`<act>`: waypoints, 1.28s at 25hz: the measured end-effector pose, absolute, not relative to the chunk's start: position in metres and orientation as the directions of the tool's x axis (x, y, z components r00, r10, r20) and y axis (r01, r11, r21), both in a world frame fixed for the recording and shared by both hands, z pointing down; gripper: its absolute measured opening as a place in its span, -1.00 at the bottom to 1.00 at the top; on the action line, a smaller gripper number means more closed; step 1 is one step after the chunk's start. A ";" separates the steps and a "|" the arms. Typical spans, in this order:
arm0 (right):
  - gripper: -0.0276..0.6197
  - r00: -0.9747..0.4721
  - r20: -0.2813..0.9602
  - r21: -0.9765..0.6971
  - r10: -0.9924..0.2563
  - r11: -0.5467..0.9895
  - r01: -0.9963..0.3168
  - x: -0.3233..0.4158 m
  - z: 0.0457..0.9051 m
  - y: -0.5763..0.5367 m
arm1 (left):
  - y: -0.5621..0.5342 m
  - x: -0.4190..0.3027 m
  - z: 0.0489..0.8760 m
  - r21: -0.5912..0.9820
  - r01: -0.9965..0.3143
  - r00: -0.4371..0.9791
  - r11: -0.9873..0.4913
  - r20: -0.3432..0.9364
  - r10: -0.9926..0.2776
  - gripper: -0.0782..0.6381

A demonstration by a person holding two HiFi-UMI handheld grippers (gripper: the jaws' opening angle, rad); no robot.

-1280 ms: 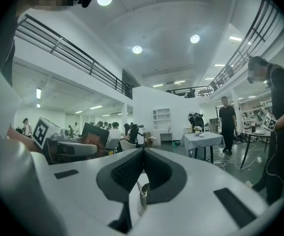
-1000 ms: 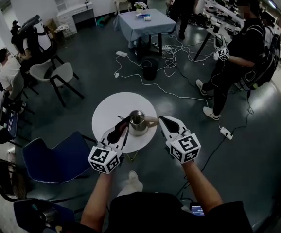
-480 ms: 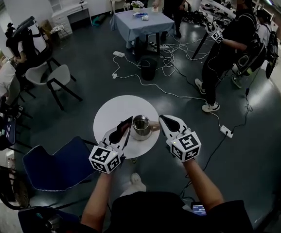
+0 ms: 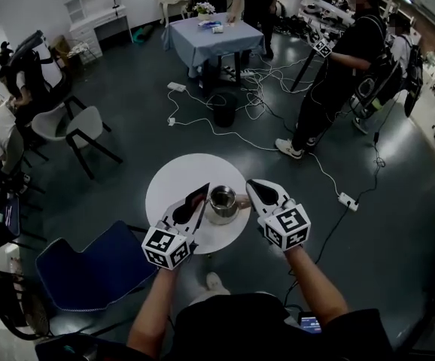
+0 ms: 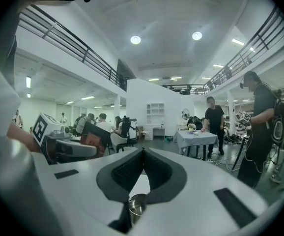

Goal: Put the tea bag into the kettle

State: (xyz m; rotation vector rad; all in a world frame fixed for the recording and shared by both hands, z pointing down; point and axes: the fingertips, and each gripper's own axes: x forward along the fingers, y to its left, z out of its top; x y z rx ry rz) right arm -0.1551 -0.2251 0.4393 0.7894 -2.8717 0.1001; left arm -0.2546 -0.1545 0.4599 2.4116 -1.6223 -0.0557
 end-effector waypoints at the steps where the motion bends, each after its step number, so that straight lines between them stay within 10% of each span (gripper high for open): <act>1: -0.86 -0.845 0.176 -0.019 -0.506 0.856 -0.516 -0.159 0.439 -0.227 | -0.156 -0.259 0.460 0.216 -0.907 0.389 -0.362 0.098 -0.916 -0.68; 32: -0.86 -0.780 0.218 0.025 -0.587 0.802 -0.597 -0.129 0.471 -0.252 | -0.191 -0.242 0.525 0.168 -0.882 0.470 -0.440 0.258 -0.844 -0.68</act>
